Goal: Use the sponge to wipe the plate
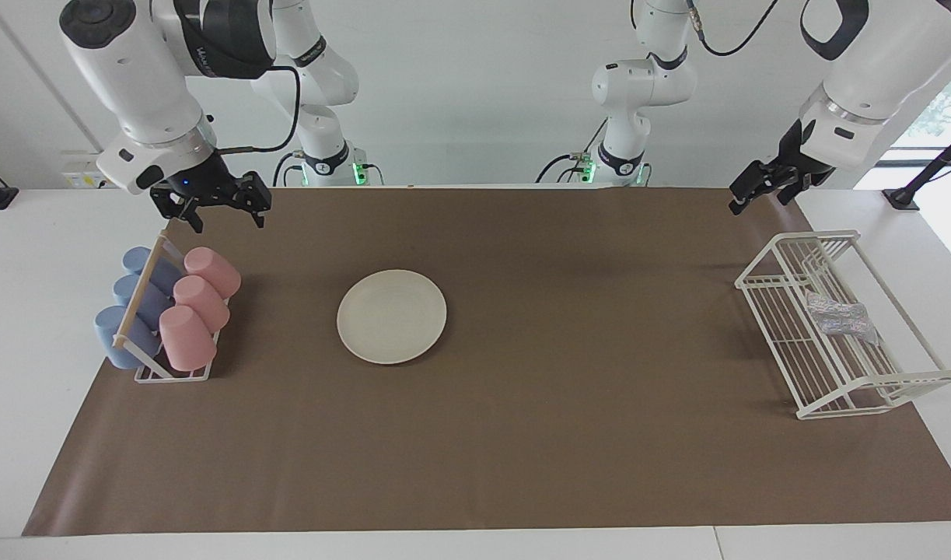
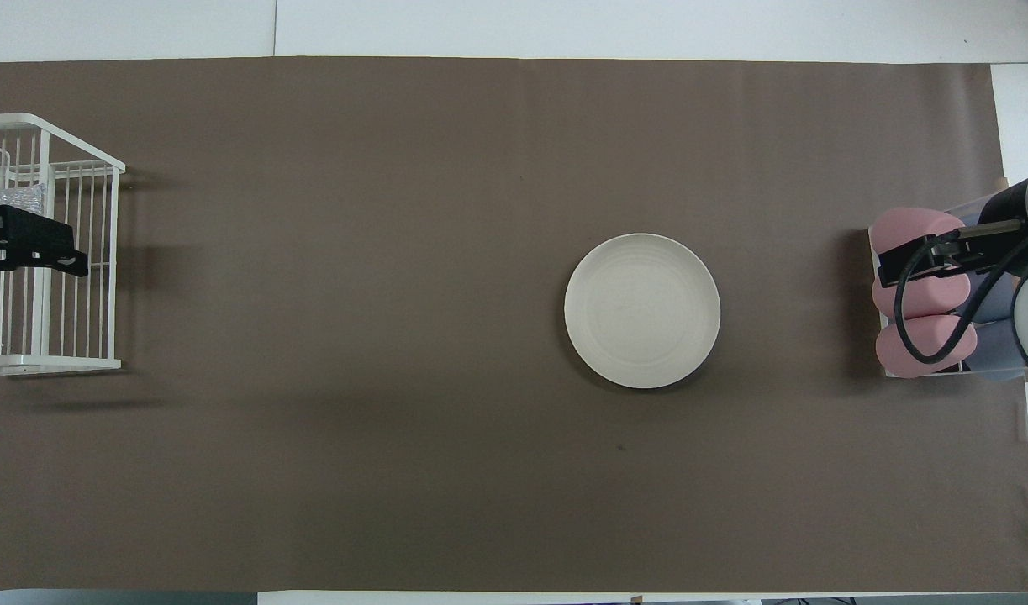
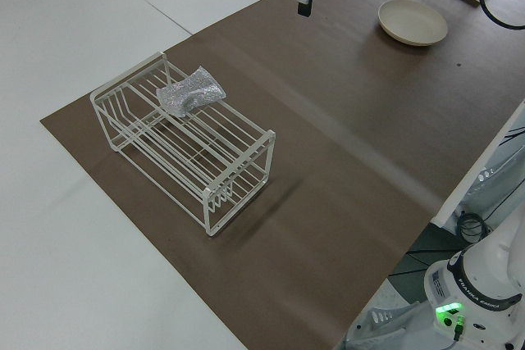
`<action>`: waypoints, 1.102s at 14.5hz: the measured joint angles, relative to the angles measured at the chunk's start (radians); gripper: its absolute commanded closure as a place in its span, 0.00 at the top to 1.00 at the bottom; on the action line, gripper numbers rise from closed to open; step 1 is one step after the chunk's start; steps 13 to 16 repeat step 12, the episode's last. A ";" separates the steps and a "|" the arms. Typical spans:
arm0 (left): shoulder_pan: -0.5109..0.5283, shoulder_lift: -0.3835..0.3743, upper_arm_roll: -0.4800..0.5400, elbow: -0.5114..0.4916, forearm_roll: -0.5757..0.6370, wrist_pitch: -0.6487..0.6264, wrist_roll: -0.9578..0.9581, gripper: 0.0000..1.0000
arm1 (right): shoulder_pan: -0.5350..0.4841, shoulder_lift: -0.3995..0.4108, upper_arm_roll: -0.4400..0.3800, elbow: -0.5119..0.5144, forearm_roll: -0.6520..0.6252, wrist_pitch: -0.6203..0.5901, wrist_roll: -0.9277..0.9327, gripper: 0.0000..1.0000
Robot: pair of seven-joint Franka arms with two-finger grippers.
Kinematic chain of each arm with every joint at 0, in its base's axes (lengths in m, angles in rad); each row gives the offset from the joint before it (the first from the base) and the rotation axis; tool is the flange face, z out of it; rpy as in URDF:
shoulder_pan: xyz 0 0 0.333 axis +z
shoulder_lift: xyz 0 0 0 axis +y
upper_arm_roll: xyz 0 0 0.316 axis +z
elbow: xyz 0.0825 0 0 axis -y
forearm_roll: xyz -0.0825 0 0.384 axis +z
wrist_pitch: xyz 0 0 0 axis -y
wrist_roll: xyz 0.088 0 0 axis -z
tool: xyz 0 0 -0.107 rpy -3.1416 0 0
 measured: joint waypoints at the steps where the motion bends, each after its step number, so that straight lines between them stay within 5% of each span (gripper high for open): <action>1: -0.003 0.000 0.000 0.000 0.000 -0.004 0.000 1.00 | 0.000 0.000 0.000 0.000 0.000 0.000 0.000 1.00; 16: -0.003 0.013 0.005 -0.005 0.000 0.010 0.001 1.00 | 0.000 0.000 0.000 0.000 0.000 0.000 0.000 1.00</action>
